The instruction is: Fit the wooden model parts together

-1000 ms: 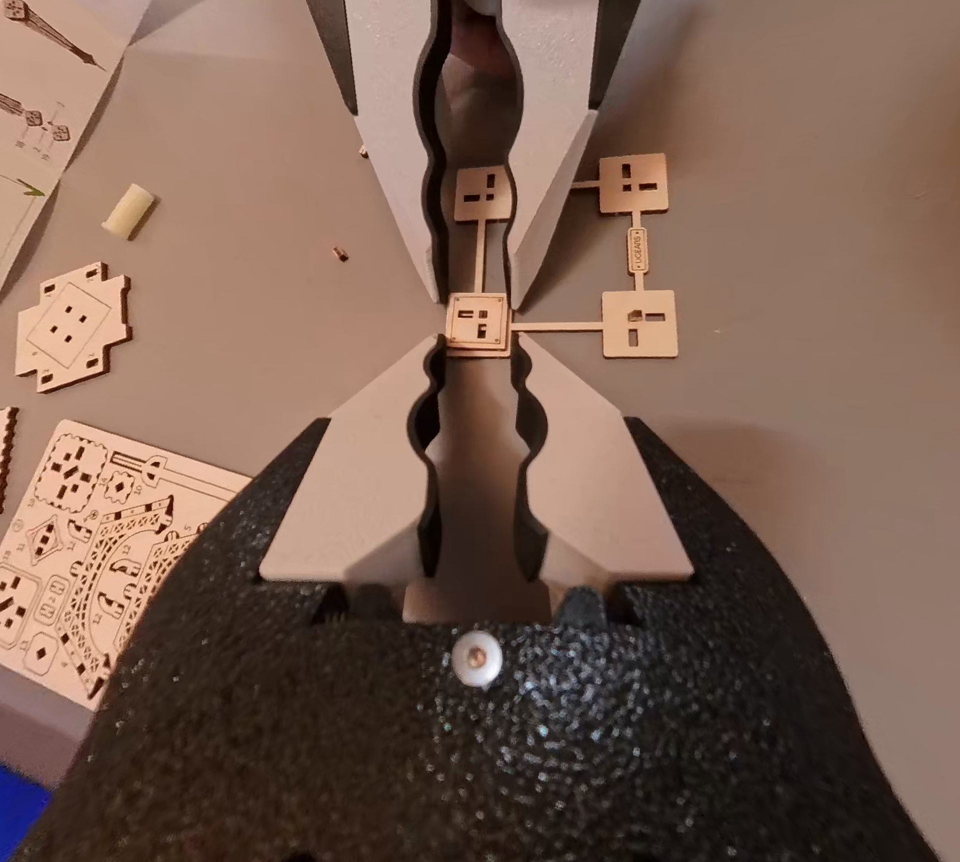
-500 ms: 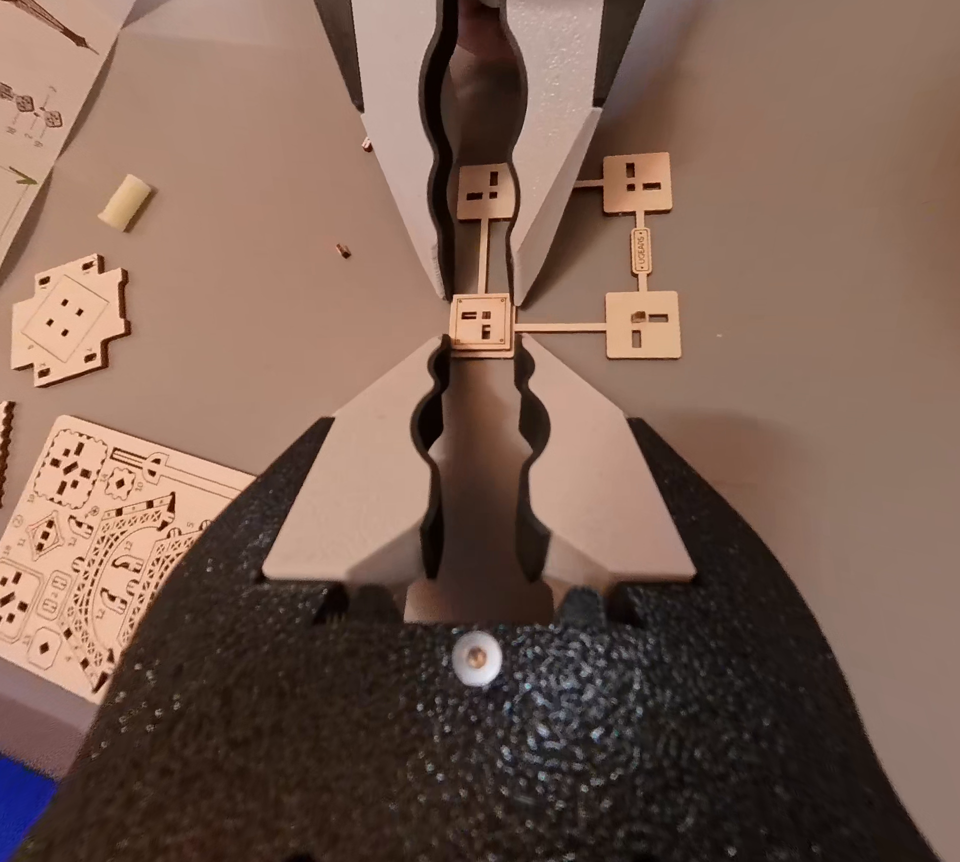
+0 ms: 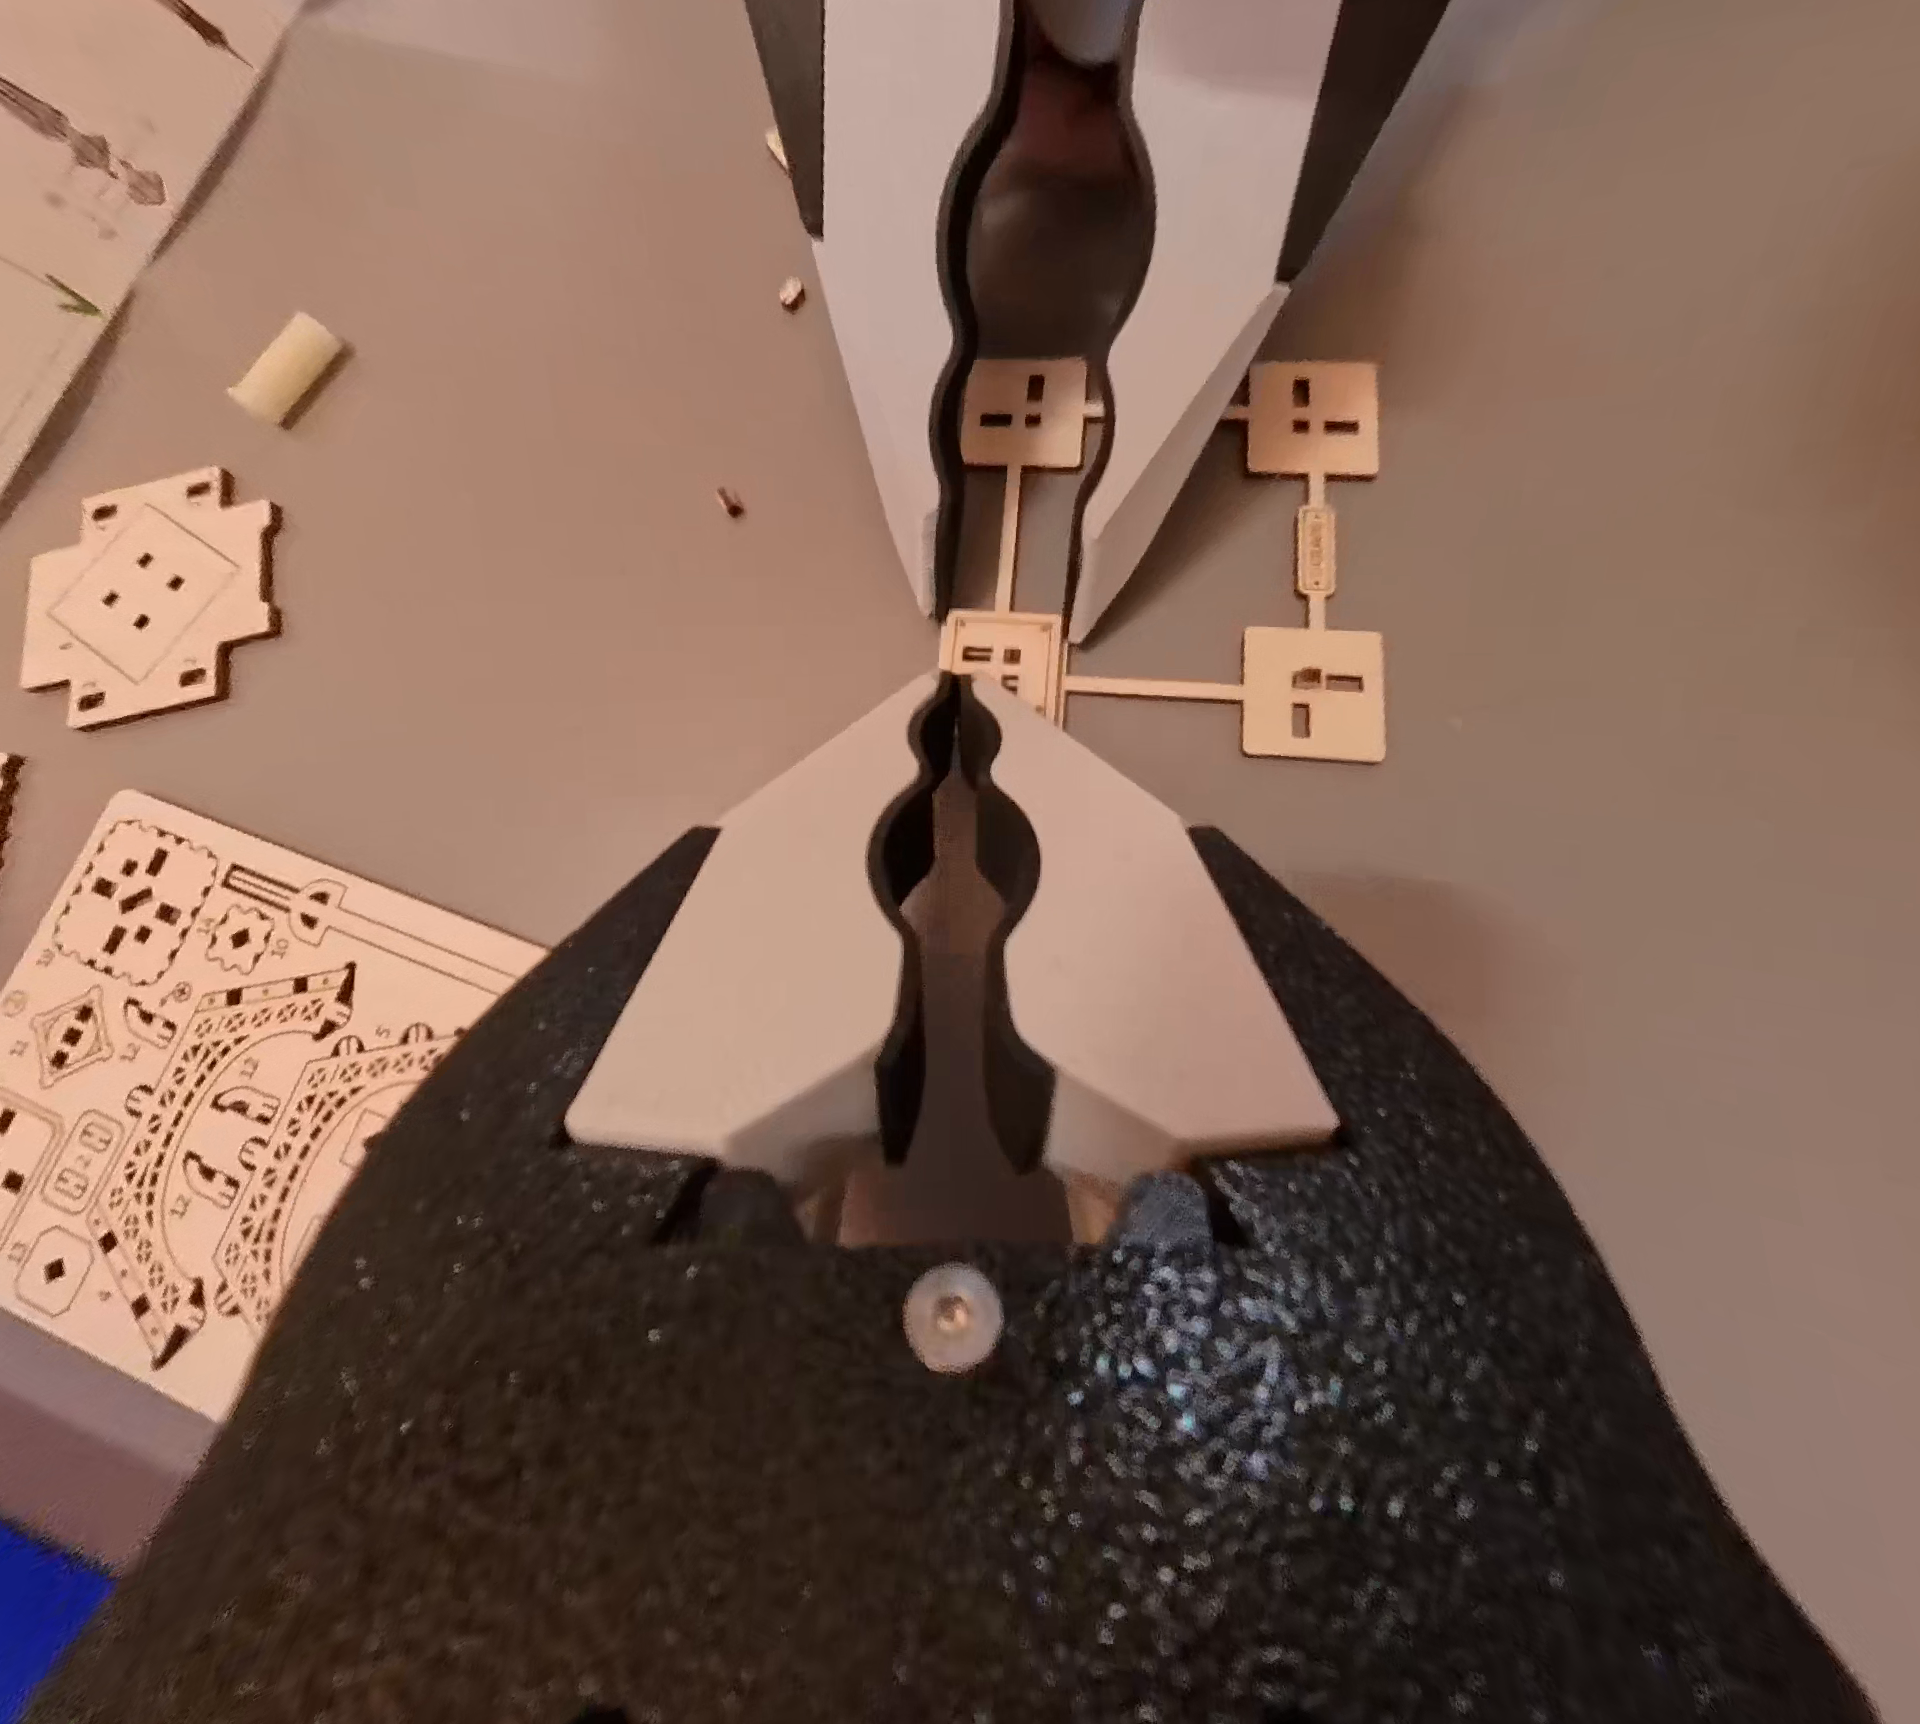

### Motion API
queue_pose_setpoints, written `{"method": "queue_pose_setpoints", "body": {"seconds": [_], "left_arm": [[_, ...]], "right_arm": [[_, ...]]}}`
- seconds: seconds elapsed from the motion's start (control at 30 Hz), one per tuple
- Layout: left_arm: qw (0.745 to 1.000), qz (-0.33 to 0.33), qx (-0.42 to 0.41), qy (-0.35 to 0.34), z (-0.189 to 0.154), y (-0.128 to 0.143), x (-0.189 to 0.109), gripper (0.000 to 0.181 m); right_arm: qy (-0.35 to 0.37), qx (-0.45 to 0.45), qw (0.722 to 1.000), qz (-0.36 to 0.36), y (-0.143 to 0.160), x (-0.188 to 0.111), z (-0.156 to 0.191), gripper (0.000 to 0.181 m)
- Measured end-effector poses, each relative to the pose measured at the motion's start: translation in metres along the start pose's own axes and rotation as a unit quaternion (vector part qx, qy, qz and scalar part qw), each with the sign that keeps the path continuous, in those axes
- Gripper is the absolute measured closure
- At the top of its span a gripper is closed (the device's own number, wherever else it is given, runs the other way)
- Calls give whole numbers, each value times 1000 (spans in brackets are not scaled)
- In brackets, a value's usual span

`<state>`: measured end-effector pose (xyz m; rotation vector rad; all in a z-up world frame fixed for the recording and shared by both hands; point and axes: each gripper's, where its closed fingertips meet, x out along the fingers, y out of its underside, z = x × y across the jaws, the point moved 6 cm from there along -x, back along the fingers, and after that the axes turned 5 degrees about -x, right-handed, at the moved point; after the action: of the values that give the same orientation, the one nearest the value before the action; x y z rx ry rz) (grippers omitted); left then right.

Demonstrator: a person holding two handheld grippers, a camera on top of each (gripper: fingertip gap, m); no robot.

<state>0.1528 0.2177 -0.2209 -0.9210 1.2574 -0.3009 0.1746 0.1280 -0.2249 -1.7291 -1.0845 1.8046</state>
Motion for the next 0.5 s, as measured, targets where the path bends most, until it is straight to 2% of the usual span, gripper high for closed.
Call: {"method": "queue_pose_setpoints", "body": {"seconds": [0.5], "left_arm": [[999, 38, 8, 20, 1, -4, 2, 181]], "right_arm": [[3, -28, 1000, -4, 0, -2, 1, 162]]}}
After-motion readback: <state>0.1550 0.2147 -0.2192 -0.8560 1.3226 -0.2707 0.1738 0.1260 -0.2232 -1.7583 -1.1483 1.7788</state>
